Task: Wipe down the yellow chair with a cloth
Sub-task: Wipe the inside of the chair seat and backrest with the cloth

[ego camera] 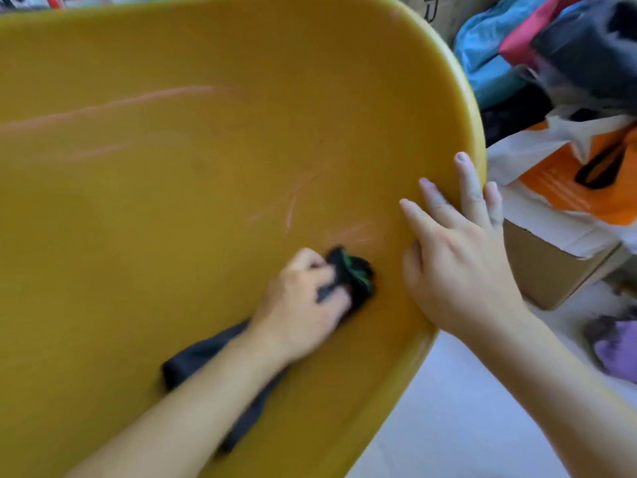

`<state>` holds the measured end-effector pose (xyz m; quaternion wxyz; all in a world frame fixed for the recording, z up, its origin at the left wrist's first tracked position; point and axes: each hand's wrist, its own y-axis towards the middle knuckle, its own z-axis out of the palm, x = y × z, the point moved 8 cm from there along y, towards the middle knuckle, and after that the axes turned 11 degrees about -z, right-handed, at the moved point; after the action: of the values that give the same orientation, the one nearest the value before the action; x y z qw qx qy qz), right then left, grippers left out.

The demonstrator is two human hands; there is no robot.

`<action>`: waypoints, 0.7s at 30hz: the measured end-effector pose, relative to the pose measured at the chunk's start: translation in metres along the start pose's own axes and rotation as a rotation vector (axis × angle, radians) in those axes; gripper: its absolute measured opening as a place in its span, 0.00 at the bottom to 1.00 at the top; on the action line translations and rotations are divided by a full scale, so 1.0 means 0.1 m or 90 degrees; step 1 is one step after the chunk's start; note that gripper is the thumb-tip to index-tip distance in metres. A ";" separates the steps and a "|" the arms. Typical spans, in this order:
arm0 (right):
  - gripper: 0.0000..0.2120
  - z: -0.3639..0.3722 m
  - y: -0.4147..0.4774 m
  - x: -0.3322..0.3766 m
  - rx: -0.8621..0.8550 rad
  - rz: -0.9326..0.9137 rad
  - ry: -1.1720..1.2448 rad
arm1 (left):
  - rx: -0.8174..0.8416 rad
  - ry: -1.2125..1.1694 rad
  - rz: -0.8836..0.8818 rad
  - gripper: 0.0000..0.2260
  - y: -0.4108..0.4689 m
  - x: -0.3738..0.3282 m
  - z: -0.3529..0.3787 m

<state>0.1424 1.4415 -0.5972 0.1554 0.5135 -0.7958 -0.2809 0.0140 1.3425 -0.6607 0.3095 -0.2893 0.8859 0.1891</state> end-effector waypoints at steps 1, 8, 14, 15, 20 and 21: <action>0.18 -0.02 0.00 0.03 -0.015 -0.036 -0.001 | 0.054 -0.070 0.053 0.12 -0.19 -0.23 0.07; 0.14 -0.11 -0.07 0.02 -0.073 -0.158 0.130 | -0.081 0.100 0.028 0.11 0.35 0.03 -0.02; 0.14 -0.22 -0.18 0.00 -0.247 -0.126 0.218 | -0.047 -0.035 0.101 0.09 0.19 -0.37 0.15; 0.14 -0.24 -0.21 0.00 -0.273 -0.123 0.225 | 0.032 -0.107 0.153 0.08 -0.05 -0.51 0.20; 0.15 -0.21 -0.24 0.05 -0.247 -0.125 0.188 | -0.026 -0.046 0.198 0.11 0.29 -0.36 0.16; 0.15 -0.20 -0.23 0.06 -0.227 -0.125 0.172 | -0.095 -0.040 0.121 0.11 0.57 -0.24 0.11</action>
<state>0.1673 1.4228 -0.5952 0.3206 0.5857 -0.6520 -0.3592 -0.0015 1.4007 -0.6446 0.2953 -0.2205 0.8826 0.2918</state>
